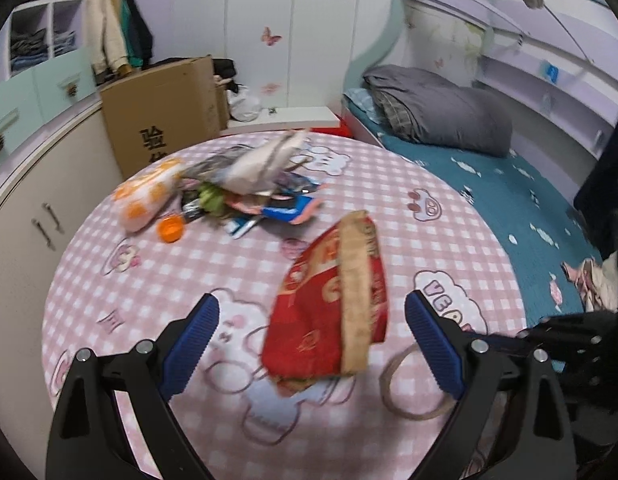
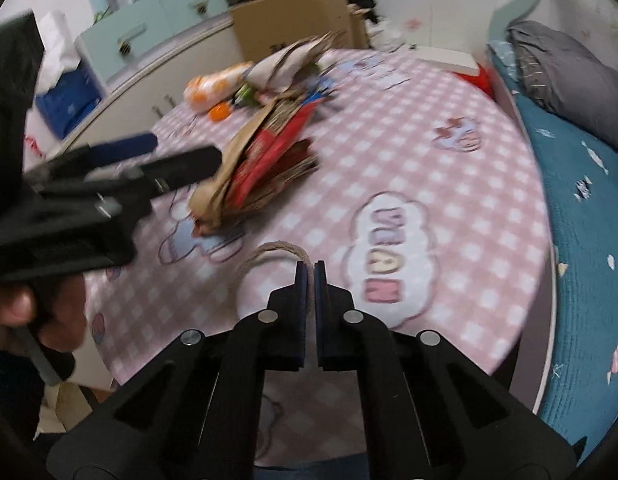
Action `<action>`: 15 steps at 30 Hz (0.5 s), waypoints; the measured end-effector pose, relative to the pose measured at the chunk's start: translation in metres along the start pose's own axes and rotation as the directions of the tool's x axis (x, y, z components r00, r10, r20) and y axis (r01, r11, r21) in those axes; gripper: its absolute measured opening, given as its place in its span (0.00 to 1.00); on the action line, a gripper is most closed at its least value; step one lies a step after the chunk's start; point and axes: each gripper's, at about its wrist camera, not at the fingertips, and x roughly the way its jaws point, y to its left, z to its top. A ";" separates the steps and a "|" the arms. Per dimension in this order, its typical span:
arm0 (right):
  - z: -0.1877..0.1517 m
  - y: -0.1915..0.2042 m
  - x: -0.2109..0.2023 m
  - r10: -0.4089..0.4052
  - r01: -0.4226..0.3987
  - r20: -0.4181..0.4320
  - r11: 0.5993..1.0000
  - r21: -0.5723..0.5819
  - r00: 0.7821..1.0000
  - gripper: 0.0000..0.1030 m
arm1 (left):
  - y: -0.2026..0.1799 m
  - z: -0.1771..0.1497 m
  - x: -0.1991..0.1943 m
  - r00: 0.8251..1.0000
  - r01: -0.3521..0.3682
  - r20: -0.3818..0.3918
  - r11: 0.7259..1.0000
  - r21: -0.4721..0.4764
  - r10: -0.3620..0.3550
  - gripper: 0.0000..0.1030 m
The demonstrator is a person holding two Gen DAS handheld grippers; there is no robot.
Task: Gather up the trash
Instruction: 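Grasp the red paper bag with the right tool, then the left tool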
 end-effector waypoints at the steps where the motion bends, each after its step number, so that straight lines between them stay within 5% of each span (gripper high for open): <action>1: 0.003 -0.004 -0.003 -0.010 0.010 0.007 1.000 0.009 1.000 0.04 | -0.004 0.002 0.006 1.000 -0.003 -0.006 1.000 0.010 0.003 0.89; 4: 0.007 -0.013 -0.009 -0.024 0.023 0.023 0.999 0.027 0.999 0.04 | -0.006 0.006 0.022 0.999 0.035 -0.038 0.999 0.005 -0.035 0.83; 5: 0.008 -0.013 -0.010 -0.026 0.025 0.026 0.999 0.029 0.999 0.04 | -0.002 0.007 0.026 0.997 0.057 -0.052 0.998 -0.013 -0.058 0.67; 8: 0.010 -0.014 -0.015 -0.023 0.022 0.037 0.999 0.035 0.999 0.04 | 0.010 0.004 0.033 0.983 0.153 -0.090 0.985 -0.080 -0.160 0.45; 15: 0.020 -0.009 -0.023 0.022 -0.025 0.079 0.999 0.043 0.997 0.04 | 0.033 0.000 0.007 0.989 0.139 -0.027 0.983 -0.119 -0.143 0.30</action>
